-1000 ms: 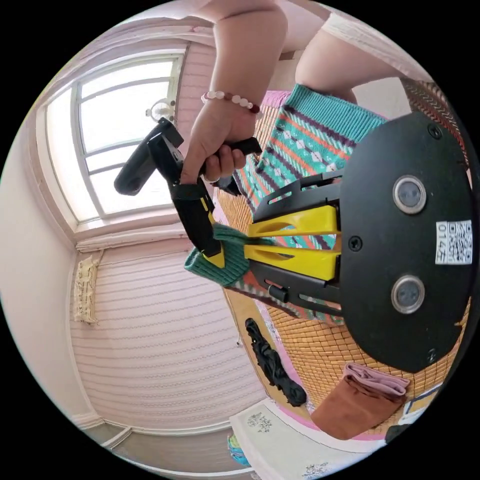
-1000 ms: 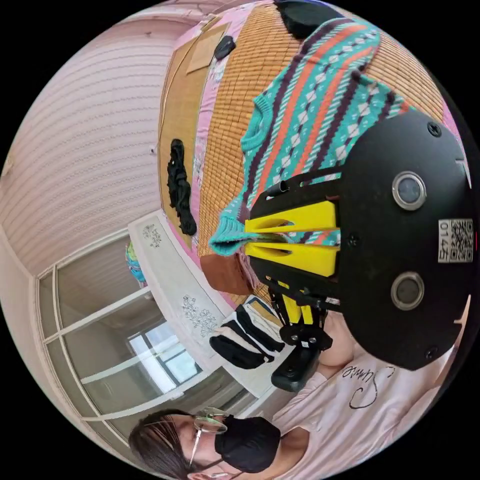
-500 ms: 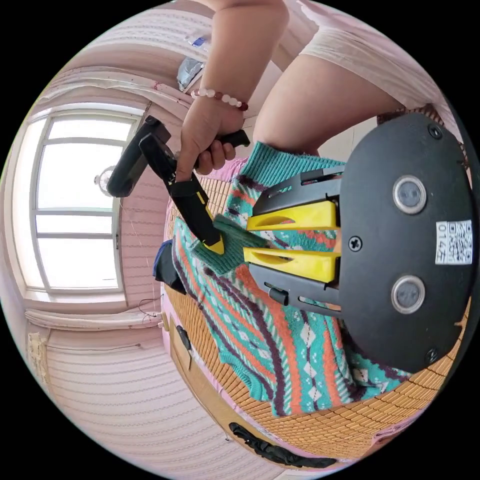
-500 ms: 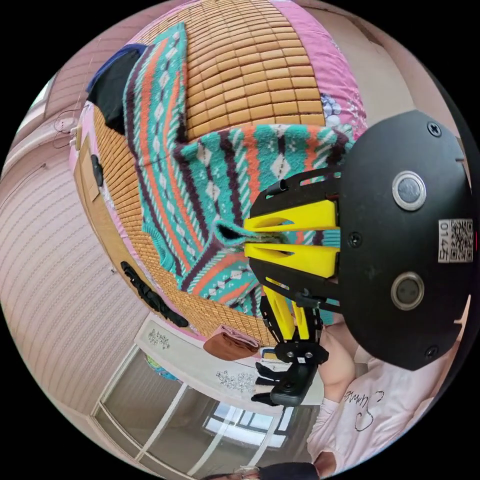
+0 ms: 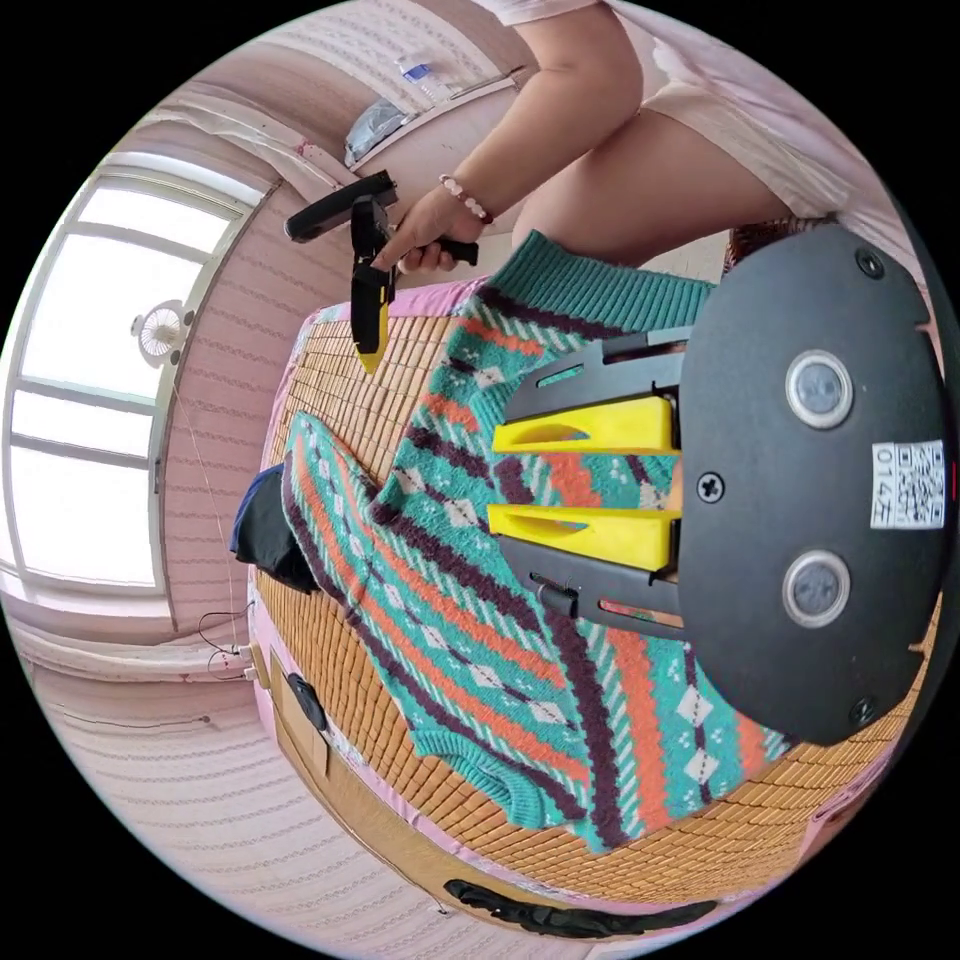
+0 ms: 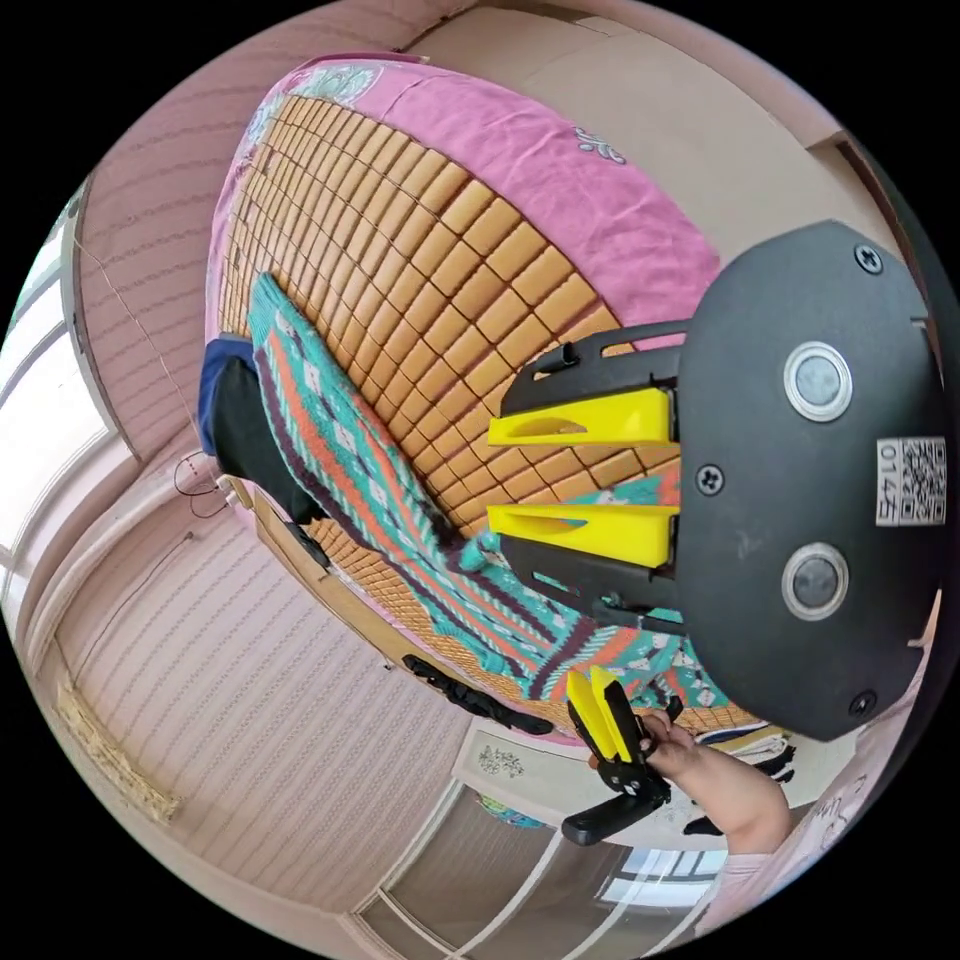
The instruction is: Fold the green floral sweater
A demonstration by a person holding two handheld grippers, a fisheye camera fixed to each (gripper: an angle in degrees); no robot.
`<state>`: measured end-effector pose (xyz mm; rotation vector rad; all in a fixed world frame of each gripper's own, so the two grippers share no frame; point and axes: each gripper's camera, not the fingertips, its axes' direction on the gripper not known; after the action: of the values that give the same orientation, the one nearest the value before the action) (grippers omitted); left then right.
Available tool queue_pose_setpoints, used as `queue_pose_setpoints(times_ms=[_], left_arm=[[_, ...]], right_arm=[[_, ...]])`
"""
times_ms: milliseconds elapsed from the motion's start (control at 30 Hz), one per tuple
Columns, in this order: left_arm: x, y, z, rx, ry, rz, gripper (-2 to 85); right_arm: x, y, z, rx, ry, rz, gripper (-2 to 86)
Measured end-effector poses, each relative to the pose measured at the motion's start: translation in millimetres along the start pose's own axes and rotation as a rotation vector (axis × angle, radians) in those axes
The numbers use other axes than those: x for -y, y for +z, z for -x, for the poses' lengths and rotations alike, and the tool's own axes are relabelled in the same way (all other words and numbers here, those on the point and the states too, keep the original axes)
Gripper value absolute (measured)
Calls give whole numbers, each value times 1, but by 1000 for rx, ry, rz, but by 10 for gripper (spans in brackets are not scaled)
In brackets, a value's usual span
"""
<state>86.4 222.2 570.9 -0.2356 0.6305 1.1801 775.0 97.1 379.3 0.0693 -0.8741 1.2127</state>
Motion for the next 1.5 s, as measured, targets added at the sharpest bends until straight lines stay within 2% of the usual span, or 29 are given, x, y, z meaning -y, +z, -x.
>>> queue_pose_setpoints(times_ms=[133,300,433,600,700,800,900,933,967,1067,1100,1167,1267,1333,1400,1500], left_arm=[[75,33,11,34,75,6,85],[167,107,-1,136,167,83,100],[187,154,-8,195,196,207,82],[183,152,6,160,155,94,22],[190,145,21,128,71,84,12],[193,125,33,161,-56,14,17],[189,86,57,104,-195,-56,47],[185,73,64,92,-226,-73,52],[172,40,77,76,-272,-118,62],[98,-57,113,47,-421,-256,66],[57,-89,126,48,-509,-278,67],[-6,-129,141,70,-652,-330,67],[-80,-153,157,166,-840,-254,84],[-104,-155,163,144,-936,-238,103],[-103,-151,166,45,-941,-217,123],[-78,-140,164,102,-901,-125,132]], right_arm=[[67,-3,-38,73,75,-75,114],[130,-1,-83,4,203,-131,141],[155,-2,-100,-12,231,-146,103],[156,-14,-104,42,244,-124,44],[146,-38,-97,185,222,-168,25],[136,-78,-44,349,49,-248,17],[116,-113,74,464,-305,-237,13],[93,-122,132,488,-489,-198,12],[60,-128,188,478,-668,-147,11],[-52,-108,277,368,-972,-13,10],[-75,-97,285,345,-1008,24,10],[-150,-34,295,249,-1026,225,9],[-209,35,287,173,-945,481,8],[-221,29,284,203,-908,416,8],[-229,32,287,194,-917,438,9],[-243,35,283,212,-894,418,9]])
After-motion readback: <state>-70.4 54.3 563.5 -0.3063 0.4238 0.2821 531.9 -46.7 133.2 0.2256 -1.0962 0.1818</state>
